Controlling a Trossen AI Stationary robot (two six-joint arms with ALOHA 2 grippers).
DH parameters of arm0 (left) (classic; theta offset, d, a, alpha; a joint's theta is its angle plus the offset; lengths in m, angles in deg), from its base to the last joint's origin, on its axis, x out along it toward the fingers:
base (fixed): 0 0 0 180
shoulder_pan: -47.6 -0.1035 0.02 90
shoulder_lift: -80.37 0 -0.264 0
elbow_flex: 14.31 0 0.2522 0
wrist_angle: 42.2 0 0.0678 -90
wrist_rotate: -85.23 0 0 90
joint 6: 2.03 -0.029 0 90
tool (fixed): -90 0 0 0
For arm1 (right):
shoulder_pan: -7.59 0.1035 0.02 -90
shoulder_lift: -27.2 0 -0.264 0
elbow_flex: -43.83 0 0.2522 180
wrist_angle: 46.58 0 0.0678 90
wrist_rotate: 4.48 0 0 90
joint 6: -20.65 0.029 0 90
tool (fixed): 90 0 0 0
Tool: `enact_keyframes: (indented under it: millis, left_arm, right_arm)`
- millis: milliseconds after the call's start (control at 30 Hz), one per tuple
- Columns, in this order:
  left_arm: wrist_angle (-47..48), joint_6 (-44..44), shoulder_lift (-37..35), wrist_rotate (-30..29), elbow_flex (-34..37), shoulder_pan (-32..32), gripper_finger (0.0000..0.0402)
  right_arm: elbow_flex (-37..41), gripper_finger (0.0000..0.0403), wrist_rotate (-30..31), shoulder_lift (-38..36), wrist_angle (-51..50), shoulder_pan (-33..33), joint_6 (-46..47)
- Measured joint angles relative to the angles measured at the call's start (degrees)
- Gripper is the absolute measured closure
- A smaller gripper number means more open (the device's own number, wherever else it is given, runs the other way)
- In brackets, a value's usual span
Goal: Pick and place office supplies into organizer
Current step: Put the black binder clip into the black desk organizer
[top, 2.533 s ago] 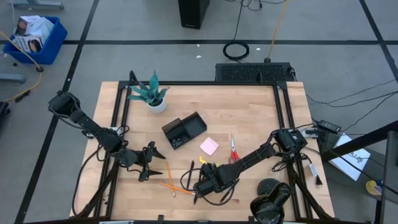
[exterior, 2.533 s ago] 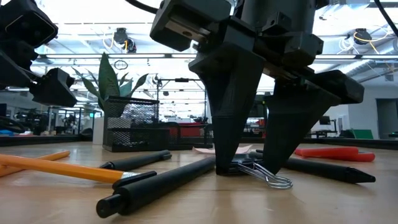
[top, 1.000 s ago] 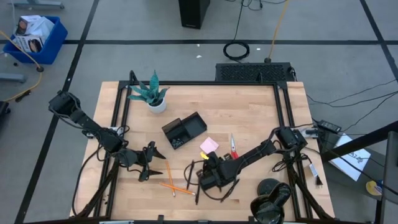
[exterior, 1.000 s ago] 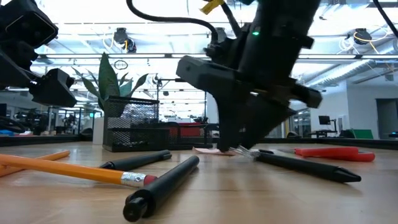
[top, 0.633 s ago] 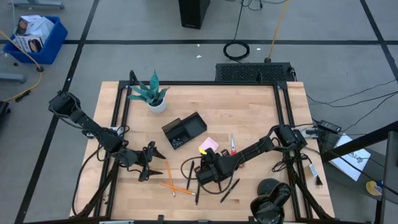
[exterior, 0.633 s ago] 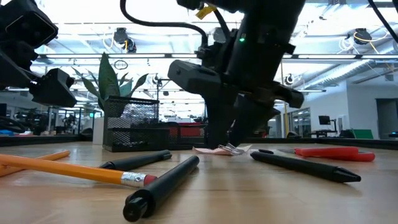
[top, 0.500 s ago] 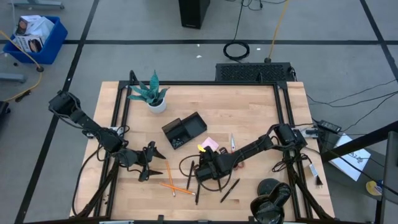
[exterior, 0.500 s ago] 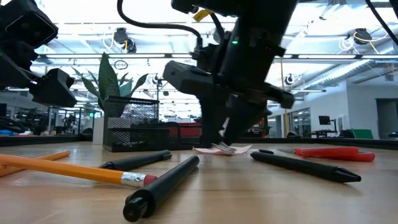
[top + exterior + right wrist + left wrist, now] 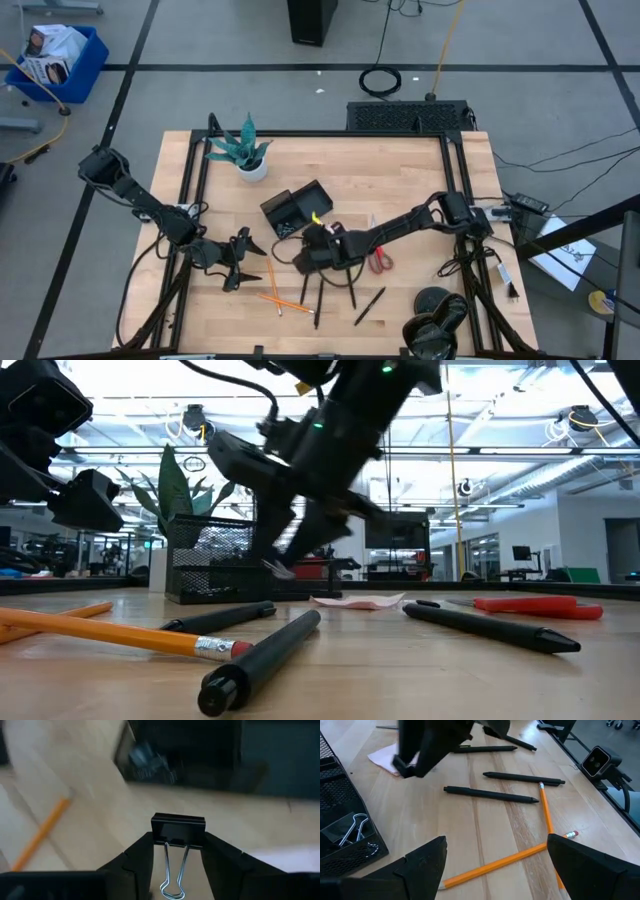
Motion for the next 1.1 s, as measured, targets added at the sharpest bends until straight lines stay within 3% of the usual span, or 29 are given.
enact_keyframes:
  millis: [300,633,1100]
  left_arm:
    - [0.02,0.21,0.0,0.0,0.0,0.0,0.0053]
    - [0.35,0.35,0.0,0.04,0.0,0.02,0.0053]
    - [0.42,0.77,0.0,0.07,0.0,0.02,0.0053]
  right_arm:
    - [-0.04,0.0261,-0.03,-0.06,9.66,-4.76,-9.99]
    - [-0.04,0.026,-3.28,-0.06,10.77,-8.93,-11.6]
    - [-0.06,0.0252,-6.08,-0.08,14.71,-9.47,-13.92]
